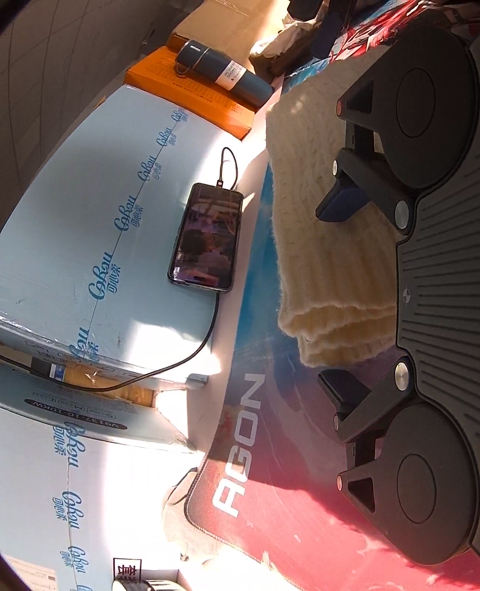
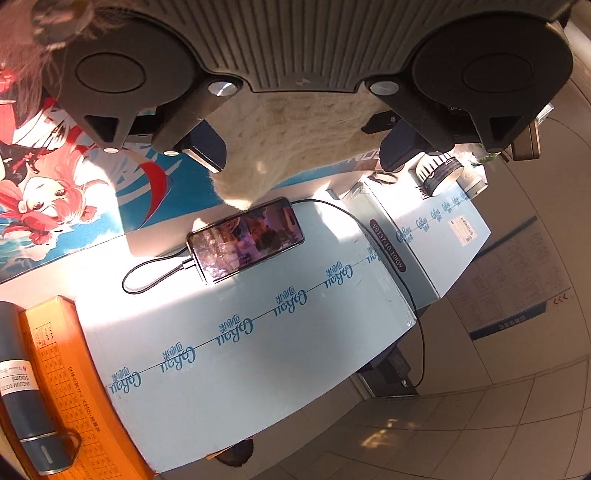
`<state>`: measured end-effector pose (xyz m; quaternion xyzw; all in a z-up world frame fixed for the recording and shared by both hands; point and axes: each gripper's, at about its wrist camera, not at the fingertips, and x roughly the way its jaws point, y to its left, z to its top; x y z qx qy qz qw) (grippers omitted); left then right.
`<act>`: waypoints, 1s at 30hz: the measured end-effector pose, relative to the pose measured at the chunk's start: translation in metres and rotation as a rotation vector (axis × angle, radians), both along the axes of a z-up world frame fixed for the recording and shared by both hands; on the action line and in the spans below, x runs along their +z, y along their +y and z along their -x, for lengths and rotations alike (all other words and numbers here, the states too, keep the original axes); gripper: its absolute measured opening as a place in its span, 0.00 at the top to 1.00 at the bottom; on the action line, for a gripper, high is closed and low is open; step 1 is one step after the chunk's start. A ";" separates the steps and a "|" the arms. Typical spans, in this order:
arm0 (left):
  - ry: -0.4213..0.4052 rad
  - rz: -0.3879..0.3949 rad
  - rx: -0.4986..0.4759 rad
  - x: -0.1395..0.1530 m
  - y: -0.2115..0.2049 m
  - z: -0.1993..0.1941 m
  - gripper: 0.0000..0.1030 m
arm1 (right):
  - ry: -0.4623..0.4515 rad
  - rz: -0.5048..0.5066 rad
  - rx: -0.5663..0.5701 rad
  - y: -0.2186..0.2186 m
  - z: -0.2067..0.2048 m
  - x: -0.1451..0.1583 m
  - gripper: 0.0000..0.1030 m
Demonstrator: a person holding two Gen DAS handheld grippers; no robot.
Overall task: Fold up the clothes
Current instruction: 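Press the folded sweater flat with both grippers open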
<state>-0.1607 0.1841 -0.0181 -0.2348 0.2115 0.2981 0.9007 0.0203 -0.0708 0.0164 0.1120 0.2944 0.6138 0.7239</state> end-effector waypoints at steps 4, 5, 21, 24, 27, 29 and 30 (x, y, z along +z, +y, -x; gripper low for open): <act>0.001 0.014 0.001 -0.001 0.002 -0.001 0.09 | 0.114 0.097 -0.087 -0.017 -0.012 -0.005 0.08; 0.003 0.012 0.000 -0.001 0.001 -0.001 0.08 | 0.152 0.125 -0.103 -0.021 -0.016 -0.007 0.08; -0.042 0.061 -0.113 -0.003 -0.004 -0.007 0.00 | 0.417 0.245 -0.092 -0.013 -0.018 -0.026 0.07; -0.056 0.072 -0.163 -0.003 -0.010 -0.010 0.00 | 0.392 0.244 -0.098 -0.002 -0.013 -0.025 0.06; -0.075 0.082 -0.212 -0.004 -0.014 -0.012 0.14 | 0.370 0.243 -0.093 0.008 -0.008 -0.026 0.13; -0.104 0.112 -0.244 -0.006 -0.013 -0.012 0.36 | 0.348 0.247 -0.102 0.012 -0.003 -0.026 0.21; -0.110 0.111 -0.252 -0.005 -0.014 -0.012 0.40 | 0.336 0.256 -0.114 0.013 -0.002 -0.026 0.32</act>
